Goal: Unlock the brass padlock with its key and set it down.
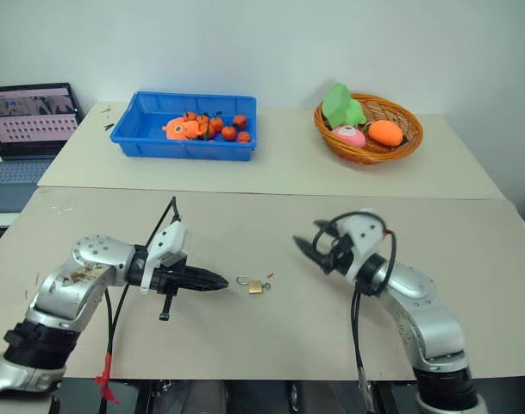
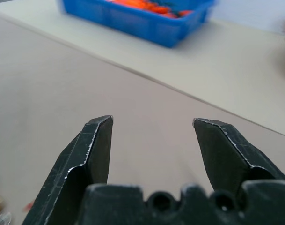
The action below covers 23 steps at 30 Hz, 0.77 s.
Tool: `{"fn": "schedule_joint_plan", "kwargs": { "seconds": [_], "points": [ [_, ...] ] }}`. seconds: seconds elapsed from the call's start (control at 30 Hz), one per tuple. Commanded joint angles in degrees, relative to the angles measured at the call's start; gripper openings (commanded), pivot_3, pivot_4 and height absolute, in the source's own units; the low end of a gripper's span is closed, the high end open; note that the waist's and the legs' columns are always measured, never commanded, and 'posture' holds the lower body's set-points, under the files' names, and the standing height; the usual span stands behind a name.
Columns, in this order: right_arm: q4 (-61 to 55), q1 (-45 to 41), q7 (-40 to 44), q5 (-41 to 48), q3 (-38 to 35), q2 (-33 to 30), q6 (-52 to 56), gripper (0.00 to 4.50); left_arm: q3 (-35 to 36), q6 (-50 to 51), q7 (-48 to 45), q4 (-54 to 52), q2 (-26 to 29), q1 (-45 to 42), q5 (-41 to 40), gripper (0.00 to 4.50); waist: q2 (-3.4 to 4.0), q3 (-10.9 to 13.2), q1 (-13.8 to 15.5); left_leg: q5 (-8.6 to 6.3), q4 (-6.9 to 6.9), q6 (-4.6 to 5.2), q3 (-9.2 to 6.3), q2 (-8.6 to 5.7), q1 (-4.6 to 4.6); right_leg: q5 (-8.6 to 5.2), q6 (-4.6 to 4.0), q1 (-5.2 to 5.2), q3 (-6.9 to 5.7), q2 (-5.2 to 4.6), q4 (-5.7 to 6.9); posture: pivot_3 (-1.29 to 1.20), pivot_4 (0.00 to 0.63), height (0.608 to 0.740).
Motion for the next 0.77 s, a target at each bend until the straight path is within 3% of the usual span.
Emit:
{"fn": "schedule_joint_plan", "kwargs": {
  "seconds": [0.03,0.2,0.27,0.37,0.53,0.77],
  "points": [
    [-6.01,2.14,-9.87,-6.37,0.74,2.52,1.38,3.31,3.90,-2.45,7.34,-3.92,-3.12,2.13,0.20,0.00,0.00,0.00,-0.08,0.00,0.01,0.00,0.01,-0.02,-0.06,0.01,0.02,-0.04,0.00,-0.03,-0.02,0.00,0.150,0.740],
    [-5.67,4.89,-18.02,-15.98,3.75,2.66,0.24,3.31,8.89,-3.44,28.23,-5.04,-14.41,4.44,4.24,0.00,0.00,-0.01,-0.24,0.00,0.05,0.00,0.01,-0.07,-0.09,0.05,0.09,-0.03,0.00,-0.08,-0.05,0.00,0.150,0.740],
    [-4.50,5.56,-19.87,-17.17,3.43,3.57,-0.24,3.31,12.76,-1.73,42.40,-4.09,-21.92,3.91,6.35,0.00,0.01,-0.01,-0.26,0.00,0.06,0.00,0.01,-0.05,-0.03,0.07,0.10,0.03,0.00,-0.07,-0.04,0.00,0.150,0.740],
    [-2.08,6.30,-20.84,-20.19,4.09,1.93,-1.91,3.31,15.61,-2.43,56.16,-0.86,-27.84,2.88,12.18,0.00,-0.01,-0.02,-0.39,0.00,0.08,0.00,-0.03,-0.06,0.06,0.13,0.16,0.12,0.01,-0.05,-0.04,0.00,0.150,0.740],
    [3.53,5.84,-20.71,-19.52,-0.25,-0.19,-5.36,3.31,19.95,-9.13,68.57,11.50,-30.63,-2.24,17.78,0.00,-0.01,-0.02,-0.41,0.00,0.04,0.00,-0.01,-0.08,0.23,0.15,0.15,0.21,0.03,-0.04,-0.04,0.00,0.150,0.740],
    [15.47,1.80,-20.80,-17.87,-5.85,-4.05,-12.16,3.31,22.58,-17.99,69.89,27.79,-28.79,-8.07,18.39,0.00,-0.02,-0.02,-0.43,0.00,0.02,0.00,0.02,-0.13,0.19,0.16,0.15,0.21,0.05,-0.06,-0.08,0.00,0.150,0.740]
  ]
}}
